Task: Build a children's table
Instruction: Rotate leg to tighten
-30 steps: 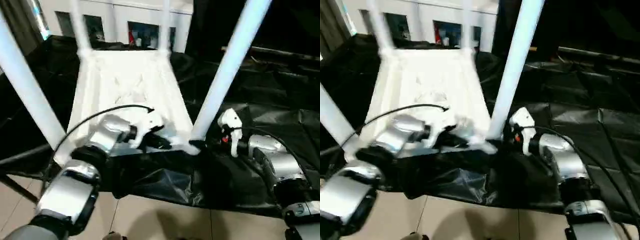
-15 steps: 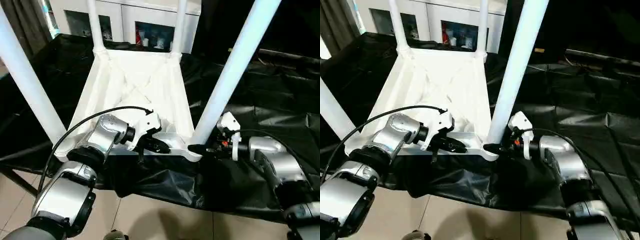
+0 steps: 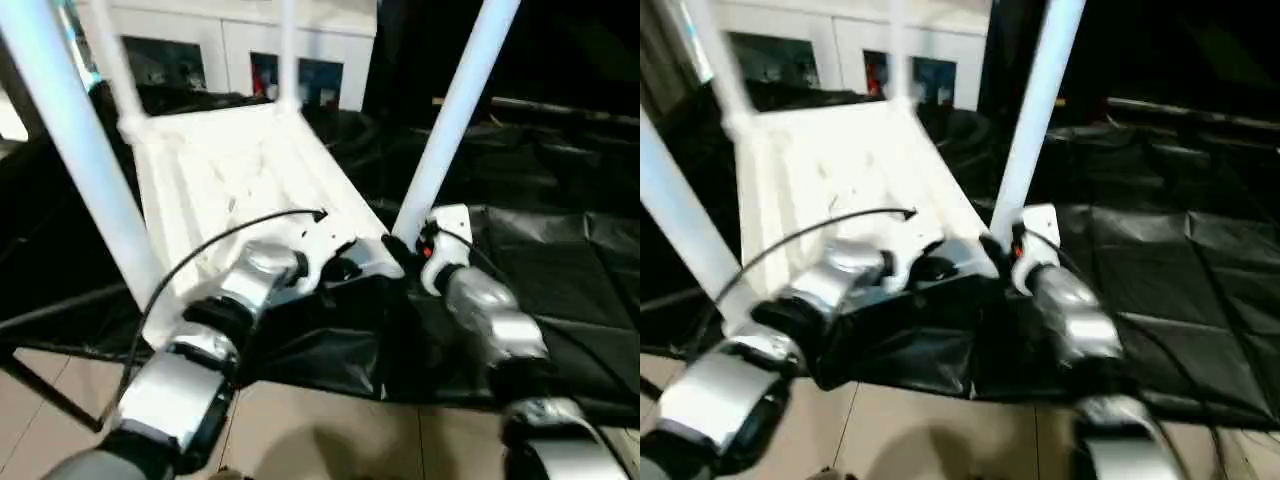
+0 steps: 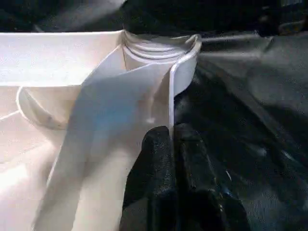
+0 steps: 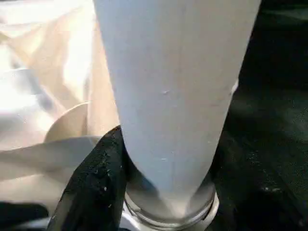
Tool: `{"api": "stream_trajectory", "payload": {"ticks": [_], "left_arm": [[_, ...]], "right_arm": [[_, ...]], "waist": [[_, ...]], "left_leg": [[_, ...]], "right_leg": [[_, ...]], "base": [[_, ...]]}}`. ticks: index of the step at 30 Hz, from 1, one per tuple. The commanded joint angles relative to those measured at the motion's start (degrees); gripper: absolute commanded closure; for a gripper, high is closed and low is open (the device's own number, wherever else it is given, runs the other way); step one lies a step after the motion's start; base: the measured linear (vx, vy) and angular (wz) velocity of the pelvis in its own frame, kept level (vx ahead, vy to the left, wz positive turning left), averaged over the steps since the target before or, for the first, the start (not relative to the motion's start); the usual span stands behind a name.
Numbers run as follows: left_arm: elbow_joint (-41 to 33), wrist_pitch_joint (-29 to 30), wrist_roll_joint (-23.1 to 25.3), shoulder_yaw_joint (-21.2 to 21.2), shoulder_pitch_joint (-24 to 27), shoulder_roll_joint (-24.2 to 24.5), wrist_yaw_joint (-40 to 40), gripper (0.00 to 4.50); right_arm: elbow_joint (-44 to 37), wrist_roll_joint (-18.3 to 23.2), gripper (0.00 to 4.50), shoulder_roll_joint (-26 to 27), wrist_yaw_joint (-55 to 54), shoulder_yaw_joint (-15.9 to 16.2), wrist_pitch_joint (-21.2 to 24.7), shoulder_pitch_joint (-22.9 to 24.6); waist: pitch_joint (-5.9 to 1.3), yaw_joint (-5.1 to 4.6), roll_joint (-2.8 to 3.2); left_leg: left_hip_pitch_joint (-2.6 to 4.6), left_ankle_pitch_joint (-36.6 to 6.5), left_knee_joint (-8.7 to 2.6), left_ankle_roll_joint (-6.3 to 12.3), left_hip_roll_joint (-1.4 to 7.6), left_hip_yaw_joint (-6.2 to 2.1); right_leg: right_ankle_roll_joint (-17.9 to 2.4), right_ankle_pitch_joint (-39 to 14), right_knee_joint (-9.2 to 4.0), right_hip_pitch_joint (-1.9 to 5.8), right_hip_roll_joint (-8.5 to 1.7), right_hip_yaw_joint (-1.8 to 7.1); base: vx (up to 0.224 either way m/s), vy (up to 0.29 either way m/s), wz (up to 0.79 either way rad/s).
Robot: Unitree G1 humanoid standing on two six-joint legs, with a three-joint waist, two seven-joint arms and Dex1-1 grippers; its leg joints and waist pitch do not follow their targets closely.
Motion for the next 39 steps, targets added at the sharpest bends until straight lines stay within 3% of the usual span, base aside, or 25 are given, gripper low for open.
{"api": "stream_trajectory", "payload": {"ticks": [1,3,7,9,12,15,20,21,26,29,34,39], "left_arm": [[0.4,-0.9,-0.7,-1.8,-0.2,-4.9,-1.7,4.5],[0.7,-1.4,-0.6,-1.9,-0.3,-4.9,-1.7,4.5],[0.3,-2.5,-0.5,-2.0,-0.1,-3.1,-3.8,4.5],[-0.2,-3.0,-0.7,-1.7,0.2,-1.1,-6.5,4.5],[-0.6,-3.5,-1.0,-1.7,0.5,0.5,-9.0,4.5],[-1.1,-4.3,-1.6,-1.8,0.9,2.4,-13.2,4.5],[-3.8,-5.9,-3.7,-2.4,2.4,5.9,-25.3,4.5],[-5.0,-4.6,-4.4,-2.7,2.9,7.1,-29.8,4.5],[-6.1,-2.6,-4.6,-3.9,3.5,9.5,-36.2,4.5],[-5.3,-3.1,-4.4,-3.4,3.2,10.0,-35.4,4.5],[-5.7,-3.2,-4.9,-2.0,3.2,10.3,-33.8,4.5],[-5.8,-3.3,-5.3,-1.0,3.3,9.2,-30.2,4.5]], "right_arm": [[4.1,-1.1,2.37,2.3,-0.8,2.4,1.1,0.0],[3.7,-2.1,1.85,2.4,0.0,3.0,-0.2,0.0],[2.8,-2.9,1.55,0.6,3.7,4.6,-2.4,0.6],[1.2,-2.2,1.31,-2.3,11.3,6.0,-3.0,1.9],[-0.7,-1.7,1.31,-5.1,18.3,7.2,-3.0,3.2],[-3.4,-1.0,1.31,-8.7,26.9,8.8,-2.7,4.9],[-7.2,1.6,1.31,-14.3,38.8,10.5,-1.1,6.7],[-8.0,2.2,1.31,-15.6,41.8,10.4,-0.8,6.9],[-7.8,2.3,1.31,-17.4,45.2,10.3,-0.8,6.6],[-8.0,2.5,1.31,-18.1,47.3,10.7,-0.1,6.6],[-8.7,3.8,1.76,-18.0,48.3,10.5,1.0,7.1],[-9.4,3.9,1.83,-16.2,46.1,10.2,1.7,8.3]], "waist": [[-2.43,-0.35,0.53],[-2.47,-0.26,0.48],[-2.58,0.09,0.36],[-2.56,0.24,0.28],[-2.71,0.45,0.19],[-2.8,0.67,0.13],[-3.01,0.79,-0.08],[-3.02,1.06,0.03],[-2.92,1.96,0.34],[-2.85,2.45,-0.02],[-2.89,2.76,-0.04],[-2.83,2.97,-0.15]], "left_leg": [[1.26,-27.2,-4.56,-2.09,0.51,-0.96],[1.26,-26.8,-4.52,-1.53,0.52,-0.84],[1.19,-24.5,-4.44,-0.62,0.64,-0.52],[0.92,-22.9,-4.41,0.21,0.65,-0.39],[0.68,-21.1,-4.31,1.51,0.72,-0.36],[0.71,-18.3,-4.04,2.83,0.84,-0.16],[0.54,-14.0,-3.65,5.21,0.99,0.0],[0.85,-13.5,-3.56,5.39,1.16,0.11],[1.06,-12.9,-3.52,4.86,1.42,0.47],[1.15,-13.6,-3.48,4.59,1.39,0.59],[1.04,-13.1,-3.53,3.91,1.32,0.48],[1.03,-12.5,-3.5,4.25,1.29,0.51]], "right_leg": [[-6.9,-26.3,-5.29,0.6,-0.86,-0.01],[-7.4,-24.4,-5.17,0.63,-0.76,0.11],[-8.9,-20.0,-4.76,0.85,-0.78,0.28],[-9.3,-17.9,-4.55,1.2,-0.8,0.3],[-9.7,-15.7,-4.32,1.7,-0.92,0.31],[-11.6,-11.4,-3.86,1.97,-0.94,0.3],[-14.9,-4.1,-2.86,2.41,-0.9,0.25],[-15.9,-3.4,-2.72,2.32,-0.97,0.27],[-16.8,-2.8,-2.33,2.22,-0.8,0.21],[-16.6,-4.2,-2.37,2.23,-0.93,0.26],[-15.5,-5.6,-2.46,2.27,-1.09,0.33],[-15.3,-5.2,-2.47,2.2,-1.05,0.32]], "base": [[0.0,0.0,0.0],[0.0,0.0,0.0],[0.0,0.0,0.0],[0.0,0.0,0.0],[0.0,0.0,0.0],[0.0,0.0,0.0],[0.0,0.0,0.0],[0.0,0.0,0.0],[0.0,0.0,0.0],[0.0,0.0,0.0],[0.0,0.0,0.0],[0.0,0.0,0.0]]}}
